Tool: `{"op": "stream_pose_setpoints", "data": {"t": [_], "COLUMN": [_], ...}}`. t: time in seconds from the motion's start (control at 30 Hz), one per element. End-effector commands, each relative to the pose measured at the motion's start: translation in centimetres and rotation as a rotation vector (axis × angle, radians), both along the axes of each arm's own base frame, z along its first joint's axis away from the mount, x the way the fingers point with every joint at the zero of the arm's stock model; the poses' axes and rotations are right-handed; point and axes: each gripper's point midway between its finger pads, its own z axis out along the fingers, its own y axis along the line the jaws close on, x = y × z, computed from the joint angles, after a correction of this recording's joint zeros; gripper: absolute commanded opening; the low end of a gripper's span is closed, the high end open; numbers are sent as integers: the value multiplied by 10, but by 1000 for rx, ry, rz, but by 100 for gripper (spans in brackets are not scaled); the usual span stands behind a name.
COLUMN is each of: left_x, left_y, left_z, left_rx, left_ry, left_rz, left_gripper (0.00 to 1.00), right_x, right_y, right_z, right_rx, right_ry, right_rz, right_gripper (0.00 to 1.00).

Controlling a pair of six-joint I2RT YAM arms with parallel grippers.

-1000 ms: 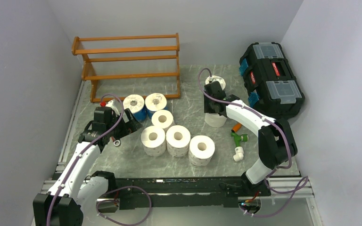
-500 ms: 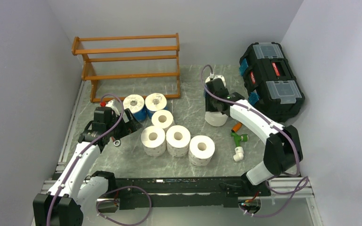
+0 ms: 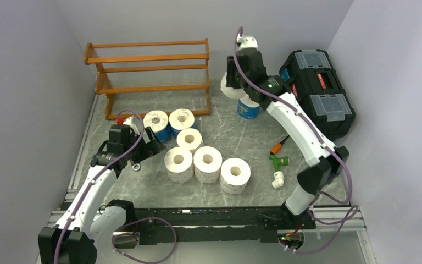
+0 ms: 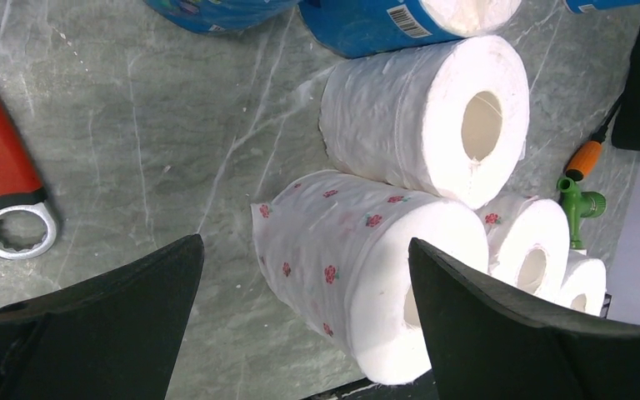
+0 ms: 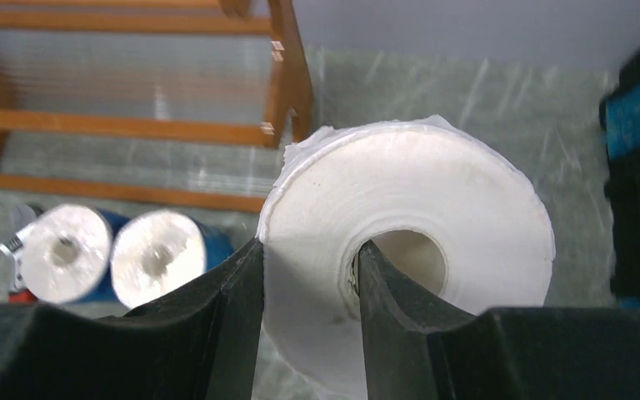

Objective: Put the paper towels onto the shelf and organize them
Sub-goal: Place the paper towel on the shelf.

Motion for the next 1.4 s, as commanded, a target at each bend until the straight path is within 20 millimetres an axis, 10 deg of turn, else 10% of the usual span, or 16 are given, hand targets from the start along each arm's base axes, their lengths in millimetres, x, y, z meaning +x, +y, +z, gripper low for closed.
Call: {"op": "stream_pose_setpoints", "data": {"t": [0.0, 0.3, 0.57, 1.03, 1.37], "left_x": [11, 21, 41, 94, 129], "left_y": [0, -1, -10, -13, -29], "left_z": [28, 47, 59, 151, 169], "left_rx": [-10, -32, -122, -224, -96], "left_ry": [-76, -112, -143, -551, -798], "left_rz": [7, 35, 71, 158, 122], "left_gripper": [99, 99, 99, 99, 99], "right_x": [19, 38, 44, 48, 62], "right_y": [31, 86, 106, 136, 149], "right_z": [38, 48, 40, 20, 6], "right_rx": [-44, -90, -58, -5, 5], "right_ry": [-76, -100, -110, -74, -81], "right_rz": [65, 188, 227, 290, 281], "right_gripper": [26, 27, 27, 29, 29]}}
